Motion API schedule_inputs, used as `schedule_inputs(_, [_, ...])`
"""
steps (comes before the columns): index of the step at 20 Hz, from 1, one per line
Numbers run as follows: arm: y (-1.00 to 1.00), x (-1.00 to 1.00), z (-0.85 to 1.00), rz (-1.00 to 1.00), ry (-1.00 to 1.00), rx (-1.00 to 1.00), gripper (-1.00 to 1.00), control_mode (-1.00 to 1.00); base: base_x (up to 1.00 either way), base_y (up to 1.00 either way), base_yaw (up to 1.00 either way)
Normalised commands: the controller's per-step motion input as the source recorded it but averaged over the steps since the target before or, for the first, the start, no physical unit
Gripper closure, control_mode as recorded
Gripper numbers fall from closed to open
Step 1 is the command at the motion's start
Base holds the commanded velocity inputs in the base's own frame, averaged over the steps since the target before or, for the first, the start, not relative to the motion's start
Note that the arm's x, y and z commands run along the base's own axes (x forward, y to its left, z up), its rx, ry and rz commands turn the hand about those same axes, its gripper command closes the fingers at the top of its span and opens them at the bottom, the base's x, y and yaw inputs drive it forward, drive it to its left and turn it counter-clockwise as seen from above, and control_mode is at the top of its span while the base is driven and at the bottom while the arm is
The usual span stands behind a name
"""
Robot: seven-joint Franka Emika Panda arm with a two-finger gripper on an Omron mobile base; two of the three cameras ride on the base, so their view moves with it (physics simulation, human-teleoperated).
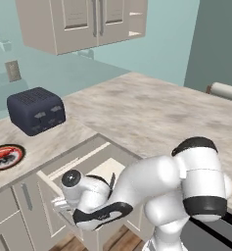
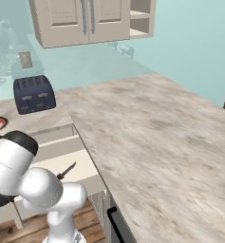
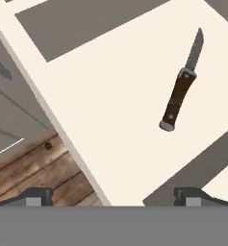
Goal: Pick up the knife from the drawer and place it on the cutting board. Then place the meat from the plate to the cutting board.
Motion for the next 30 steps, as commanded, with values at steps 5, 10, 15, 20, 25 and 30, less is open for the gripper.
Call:
schedule_inputs(5, [-0.01, 0.0, 1.0, -0.3, 0.0, -0.02, -1.0, -1.0, 0.0, 0.0, 0.0])
schedule_inputs(10, [-0.11, 0.0, 1.0, -0.29, 0.03, 0.0, -1.0, -1.0, 0.0, 0.0, 0.0])
schedule_inputs(15, [-0.27, 0.0, 1.0, -0.31, 0.17, 0.0, -1.0, -1.0, 0.0, 0.0, 0.0])
schedule_inputs(20, [-0.65, 0.0, 0.86, -0.31, 0.24, 0.04, -1.0, -1.0, 0.0, 0.0, 0.0])
schedule_inputs(25, [-0.48, 0.0, -0.08, -0.07, 0.01, 0.1, -1.0, -1.0, 0.0, 0.0, 0.0])
schedule_inputs(30, [-0.36, 0.0, -0.38, 0.0, -0.06, 0.0, -1.0, -1.0, 0.0, 0.0, 0.0])
